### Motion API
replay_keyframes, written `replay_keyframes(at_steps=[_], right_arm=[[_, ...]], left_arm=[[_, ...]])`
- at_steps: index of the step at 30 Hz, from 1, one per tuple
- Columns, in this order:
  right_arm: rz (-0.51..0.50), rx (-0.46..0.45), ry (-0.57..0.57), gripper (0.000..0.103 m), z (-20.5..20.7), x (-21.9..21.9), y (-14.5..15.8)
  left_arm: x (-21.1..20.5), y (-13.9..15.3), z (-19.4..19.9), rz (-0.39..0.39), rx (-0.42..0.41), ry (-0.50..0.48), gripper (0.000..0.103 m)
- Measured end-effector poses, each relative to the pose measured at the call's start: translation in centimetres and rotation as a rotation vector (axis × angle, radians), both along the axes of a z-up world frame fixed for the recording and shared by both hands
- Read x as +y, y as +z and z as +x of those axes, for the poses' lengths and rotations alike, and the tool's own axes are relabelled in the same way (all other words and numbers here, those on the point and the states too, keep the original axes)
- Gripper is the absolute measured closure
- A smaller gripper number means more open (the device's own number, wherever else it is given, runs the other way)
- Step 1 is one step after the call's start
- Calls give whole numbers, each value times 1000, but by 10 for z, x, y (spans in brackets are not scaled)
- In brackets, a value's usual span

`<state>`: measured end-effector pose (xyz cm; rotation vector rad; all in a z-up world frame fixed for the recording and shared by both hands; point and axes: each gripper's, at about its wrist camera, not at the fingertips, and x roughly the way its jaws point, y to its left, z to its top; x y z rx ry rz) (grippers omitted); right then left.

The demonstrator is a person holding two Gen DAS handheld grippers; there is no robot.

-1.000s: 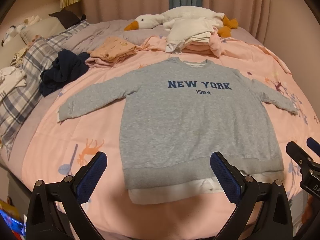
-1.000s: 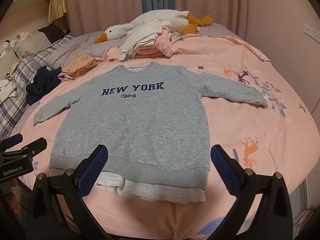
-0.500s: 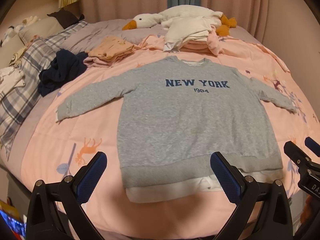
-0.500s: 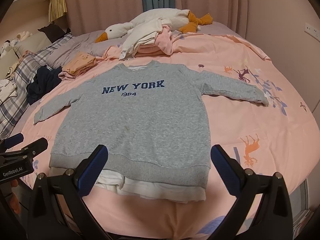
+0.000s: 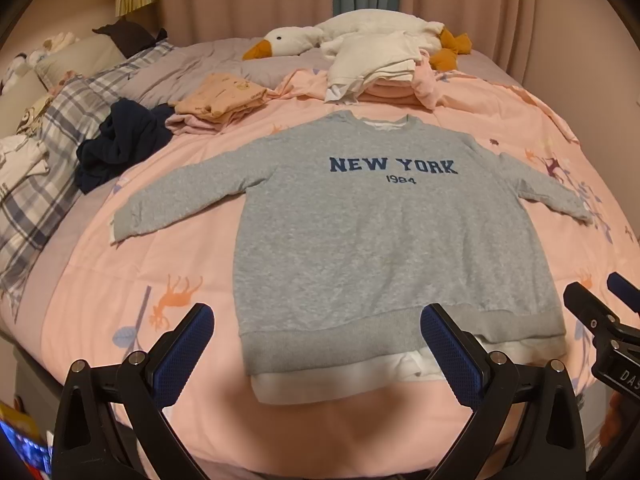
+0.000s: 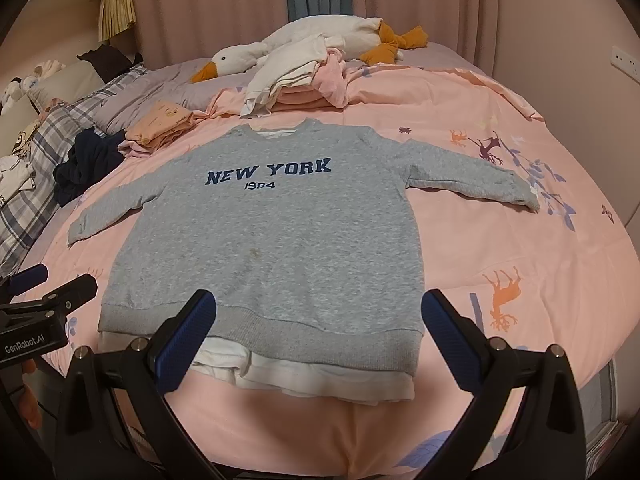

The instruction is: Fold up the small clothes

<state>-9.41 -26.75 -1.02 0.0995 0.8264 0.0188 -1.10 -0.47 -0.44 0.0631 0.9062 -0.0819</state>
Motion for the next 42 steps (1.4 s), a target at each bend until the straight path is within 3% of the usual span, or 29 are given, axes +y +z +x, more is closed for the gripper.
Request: replay_keyframes(at_steps=[42], right_arm=[[-1,3,4,0,0,4,0]], left_arm=[[-4,-4,-3,2,6,-6,1]])
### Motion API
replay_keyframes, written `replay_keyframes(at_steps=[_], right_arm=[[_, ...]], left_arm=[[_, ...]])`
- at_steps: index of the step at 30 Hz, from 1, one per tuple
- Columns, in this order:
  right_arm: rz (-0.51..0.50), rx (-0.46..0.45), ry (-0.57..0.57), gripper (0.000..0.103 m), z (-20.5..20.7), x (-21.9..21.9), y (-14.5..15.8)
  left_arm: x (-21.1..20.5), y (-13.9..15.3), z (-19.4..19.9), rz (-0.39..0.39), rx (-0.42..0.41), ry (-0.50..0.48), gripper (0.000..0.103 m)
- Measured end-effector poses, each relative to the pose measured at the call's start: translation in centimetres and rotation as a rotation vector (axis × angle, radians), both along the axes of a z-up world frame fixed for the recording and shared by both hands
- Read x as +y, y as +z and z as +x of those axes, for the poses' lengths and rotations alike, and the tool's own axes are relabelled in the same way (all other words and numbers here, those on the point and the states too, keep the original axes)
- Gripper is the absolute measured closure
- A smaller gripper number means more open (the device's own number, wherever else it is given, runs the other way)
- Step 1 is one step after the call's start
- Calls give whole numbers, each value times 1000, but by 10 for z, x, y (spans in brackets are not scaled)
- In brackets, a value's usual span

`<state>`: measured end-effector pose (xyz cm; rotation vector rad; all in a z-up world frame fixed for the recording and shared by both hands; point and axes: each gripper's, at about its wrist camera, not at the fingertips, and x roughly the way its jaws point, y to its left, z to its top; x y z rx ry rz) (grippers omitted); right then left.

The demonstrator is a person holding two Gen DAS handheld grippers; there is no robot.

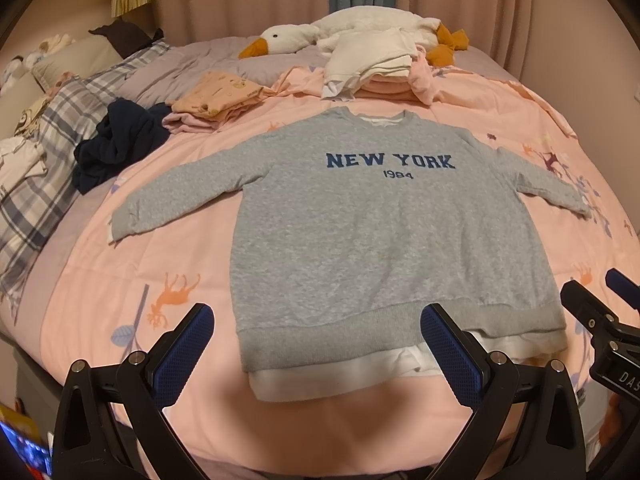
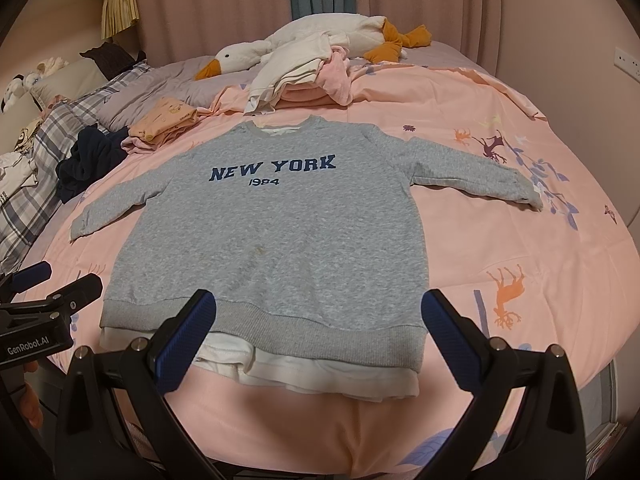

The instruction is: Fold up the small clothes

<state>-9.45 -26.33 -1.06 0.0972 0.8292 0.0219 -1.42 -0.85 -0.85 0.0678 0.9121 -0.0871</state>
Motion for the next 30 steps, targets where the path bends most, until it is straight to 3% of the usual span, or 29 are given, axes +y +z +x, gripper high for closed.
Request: replay_keyframes(at_steps=[24,26,30], right_arm=[[9,-5,-6,0,0,0,-2],[38,-11,-10,0,1,-5,-5],[194,-4,-53,0,13,-40,-20]], left_arm=[[-2,-4,5,3,-1,-9,1],[0,-8,12,-11,-5,-1,1],[8,-19,30,-89,8,21,1]])
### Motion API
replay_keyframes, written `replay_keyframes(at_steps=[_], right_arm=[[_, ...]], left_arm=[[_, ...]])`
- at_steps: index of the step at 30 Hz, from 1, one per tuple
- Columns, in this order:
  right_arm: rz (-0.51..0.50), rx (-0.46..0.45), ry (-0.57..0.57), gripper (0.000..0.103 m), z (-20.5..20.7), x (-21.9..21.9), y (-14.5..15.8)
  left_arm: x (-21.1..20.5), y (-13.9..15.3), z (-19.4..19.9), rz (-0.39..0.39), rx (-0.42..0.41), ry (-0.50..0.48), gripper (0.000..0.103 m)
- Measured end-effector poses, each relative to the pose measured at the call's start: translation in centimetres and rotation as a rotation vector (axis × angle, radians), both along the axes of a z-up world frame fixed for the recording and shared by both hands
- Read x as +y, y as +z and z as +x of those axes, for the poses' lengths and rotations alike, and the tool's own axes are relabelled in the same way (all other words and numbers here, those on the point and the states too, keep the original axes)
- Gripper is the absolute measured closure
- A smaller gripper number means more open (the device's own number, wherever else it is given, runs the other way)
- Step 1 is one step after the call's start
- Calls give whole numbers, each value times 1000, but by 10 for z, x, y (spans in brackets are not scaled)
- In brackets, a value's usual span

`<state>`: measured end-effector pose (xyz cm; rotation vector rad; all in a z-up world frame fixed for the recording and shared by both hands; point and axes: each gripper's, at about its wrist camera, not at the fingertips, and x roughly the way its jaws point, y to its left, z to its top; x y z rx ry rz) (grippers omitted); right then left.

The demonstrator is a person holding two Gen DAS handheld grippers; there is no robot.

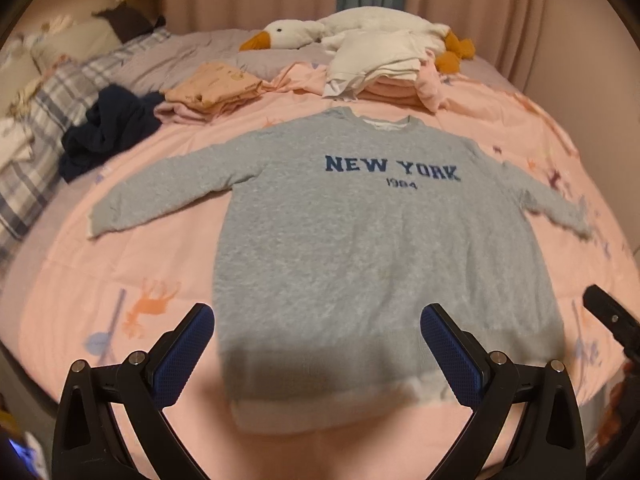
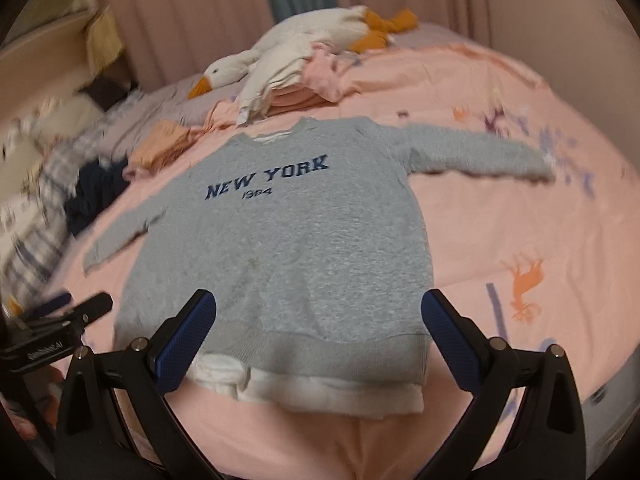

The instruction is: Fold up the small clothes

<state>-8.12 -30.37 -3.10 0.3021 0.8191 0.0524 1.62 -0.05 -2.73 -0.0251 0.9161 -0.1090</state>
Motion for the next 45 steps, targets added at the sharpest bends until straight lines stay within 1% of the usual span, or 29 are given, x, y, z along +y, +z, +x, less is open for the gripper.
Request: replay_keyframes(at_steps=[2,4,6,8,10,14,16,18,24,26,28,29,30,32,33,34,36,38,39,41,42,44,45], right_arm=[[58,12,-52,0,5,-24,-12],[117,17,-97,0,11,-48,-22],[184,20,-153,0,18,-76,-34],[247,15,-208,0,25,-104,-44],[308,22,-281,0,33,-134,-55],[425,15,-397,6,52,-183,-74],[477,11,-445,10,63,-205,-81],[543,-13,-480,12,78,-225,-88],[636,-52,-600,22,119,-271,-97],[651,-51,-642,32,130,-284,-100],[662,-44,-676,57,136,-295,-105],[668,-35,-699,71,139,-300,-108],[669,-29,-715,78,140,-304,-110],[683,-28,-726,81,141,-310,-112],[676,-29,-724,81,141,-309,-110],[645,-25,-718,83,141,-308,-104],[561,-25,-684,84,143,-298,-88],[443,-64,-618,85,153,-282,-54],[410,-77,-592,85,156,-275,-43],[292,-107,-513,85,170,-251,-6],[210,-125,-464,85,180,-231,18],[108,-152,-385,85,193,-198,49],[39,-172,-330,85,200,-175,67]], left_arm=[[5,-8,12,-73,20,-4,1],[8,-19,24,-168,63,-28,1],[10,-27,35,-247,101,-39,1],[9,-31,44,-289,117,-42,1],[6,-32,52,-307,121,-40,1],[2,-34,68,-362,141,-53,1],[1,-35,74,-359,147,-51,1],[-2,-38,81,-339,157,-42,1],[-5,-49,99,-306,197,-15,1],[-4,-52,103,-298,204,-7,1],[-2,-54,106,-286,208,0,1],[-1,-54,107,-283,209,3,1],[1,-54,108,-285,209,6,1],[4,-54,109,-291,211,8,1],[7,-54,109,-293,210,11,1],[9,-53,109,-295,208,14,1],[15,-52,108,-299,204,26,1],[24,-51,106,-309,201,41,1],[27,-50,106,-314,200,48,1],[38,-48,102,-328,192,63,1],[42,-47,100,-334,190,68,1],[54,-44,96,-346,180,83,1],[59,-43,94,-350,176,91,1]])
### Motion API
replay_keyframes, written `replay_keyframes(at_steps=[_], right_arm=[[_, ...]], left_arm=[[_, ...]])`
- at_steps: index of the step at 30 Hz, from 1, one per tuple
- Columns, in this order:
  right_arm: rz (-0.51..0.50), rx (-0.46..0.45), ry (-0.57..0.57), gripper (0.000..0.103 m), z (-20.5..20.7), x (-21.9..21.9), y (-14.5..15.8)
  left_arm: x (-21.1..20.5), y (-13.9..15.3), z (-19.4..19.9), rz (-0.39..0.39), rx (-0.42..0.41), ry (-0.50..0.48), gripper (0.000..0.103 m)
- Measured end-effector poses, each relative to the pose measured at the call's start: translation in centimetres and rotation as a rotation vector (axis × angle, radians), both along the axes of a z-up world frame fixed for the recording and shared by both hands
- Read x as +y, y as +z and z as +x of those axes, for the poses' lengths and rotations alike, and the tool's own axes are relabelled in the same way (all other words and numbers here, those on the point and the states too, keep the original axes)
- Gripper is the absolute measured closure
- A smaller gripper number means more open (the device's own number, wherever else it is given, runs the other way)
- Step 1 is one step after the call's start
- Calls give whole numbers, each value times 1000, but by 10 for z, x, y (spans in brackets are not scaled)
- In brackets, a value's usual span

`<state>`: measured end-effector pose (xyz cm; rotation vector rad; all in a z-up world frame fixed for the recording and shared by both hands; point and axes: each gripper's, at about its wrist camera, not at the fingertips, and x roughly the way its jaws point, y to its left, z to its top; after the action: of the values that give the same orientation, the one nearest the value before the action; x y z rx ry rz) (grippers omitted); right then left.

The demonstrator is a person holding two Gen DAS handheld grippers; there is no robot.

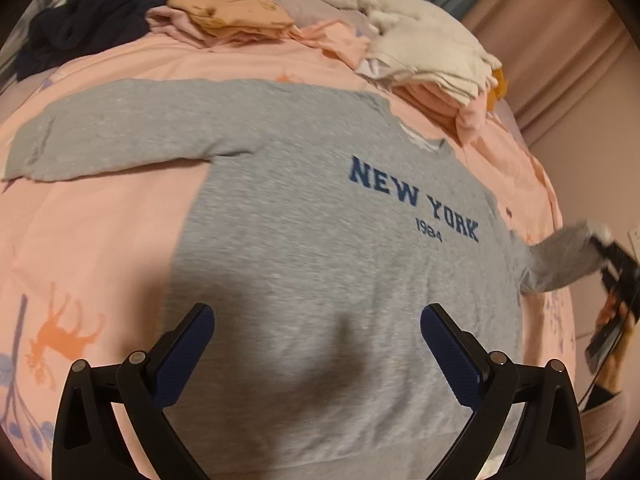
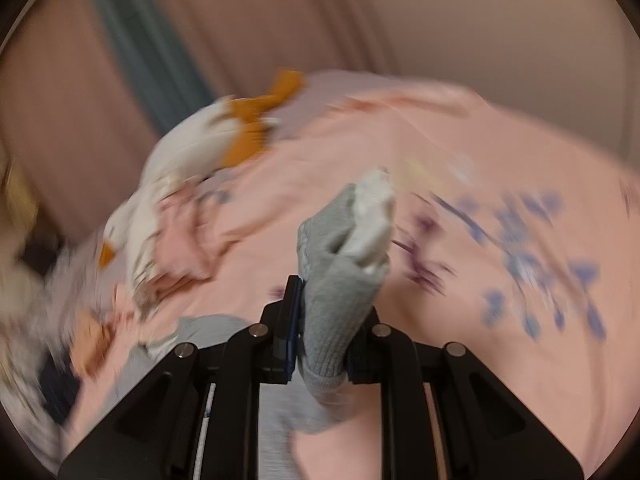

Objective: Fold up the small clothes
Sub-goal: 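Grasp a grey sleeve cuff with the right tool and fold it across the chest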

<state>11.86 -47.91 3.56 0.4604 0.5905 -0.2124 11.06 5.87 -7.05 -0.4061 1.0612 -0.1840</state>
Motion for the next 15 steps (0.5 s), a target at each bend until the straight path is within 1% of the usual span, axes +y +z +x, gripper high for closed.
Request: replay_keyframes(at_steps=[2,4,5,7,8,9,10,11,12,13,14,15], right_arm=[[-119,3,63,85,14,37,18],[-274,26,149,85,31,92,26],[-347,44,197,85,38,122,23],[-452,72,273,85,47,166,9],[-500,90,308,85,54,186,1],[-573,118,360,85,59,214,-14],[-622,140,394,88,61,229,-27],[-675,162,428,88,64,246,-39],[-755,194,473,88,63,267,-59],[-804,216,504,88,63,279,-73],[-866,255,556,86,62,291,-94],[-911,291,592,82,60,302,-109]], left_arm=[[13,1,-2,-8,-3,28,1],[26,1,-4,-16,-1,56,1],[33,1,-4,-22,1,73,1],[45,-1,-5,-37,6,96,1],[50,-2,-6,-42,10,104,1],[54,-3,-6,-42,12,110,1],[57,-4,-7,-40,13,115,1],[61,-6,-7,-37,14,118,1],[64,-7,-8,-36,15,120,1],[66,-9,-7,-37,19,127,1],[68,-10,-6,-41,23,132,1],[71,-12,-5,-48,25,134,1]])
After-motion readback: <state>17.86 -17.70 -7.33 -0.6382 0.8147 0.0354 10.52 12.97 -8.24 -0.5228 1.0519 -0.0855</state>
